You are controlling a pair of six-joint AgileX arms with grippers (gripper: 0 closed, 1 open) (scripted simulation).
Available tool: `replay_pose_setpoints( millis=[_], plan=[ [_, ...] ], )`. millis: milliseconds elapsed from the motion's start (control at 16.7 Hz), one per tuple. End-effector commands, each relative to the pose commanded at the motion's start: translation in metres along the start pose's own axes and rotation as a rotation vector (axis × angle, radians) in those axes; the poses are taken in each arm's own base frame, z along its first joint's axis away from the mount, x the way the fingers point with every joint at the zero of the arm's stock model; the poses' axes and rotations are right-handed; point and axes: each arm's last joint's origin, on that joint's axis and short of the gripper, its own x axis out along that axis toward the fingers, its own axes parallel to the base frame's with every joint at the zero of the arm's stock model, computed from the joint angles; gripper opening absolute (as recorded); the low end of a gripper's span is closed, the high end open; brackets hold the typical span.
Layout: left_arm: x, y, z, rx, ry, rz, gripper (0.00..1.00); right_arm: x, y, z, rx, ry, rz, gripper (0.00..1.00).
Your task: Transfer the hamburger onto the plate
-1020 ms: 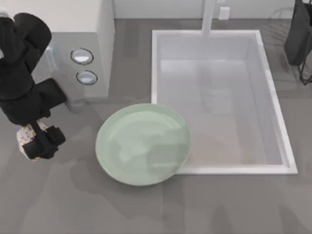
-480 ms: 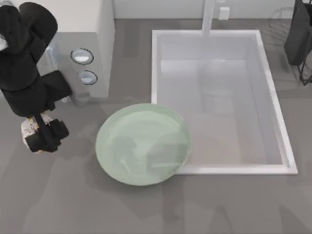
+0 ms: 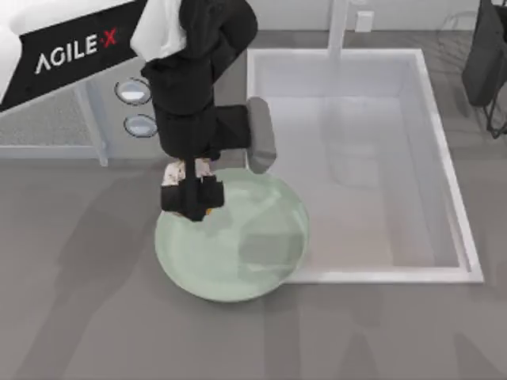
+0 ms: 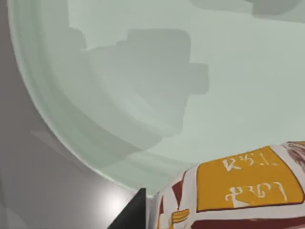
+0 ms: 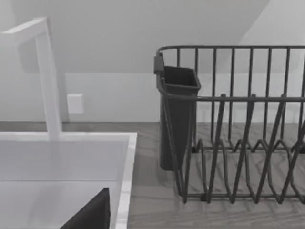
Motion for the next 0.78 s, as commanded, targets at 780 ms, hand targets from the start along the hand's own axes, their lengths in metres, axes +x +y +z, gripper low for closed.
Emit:
replay_pose_setpoints(
  millis=[780],
  plan=[
    [0.022,-0.004,0.047,0.143,0.003,0.004,0.0,0.0,0.0,0.0,0.0,0.0,0.0,1.0]
  ],
)
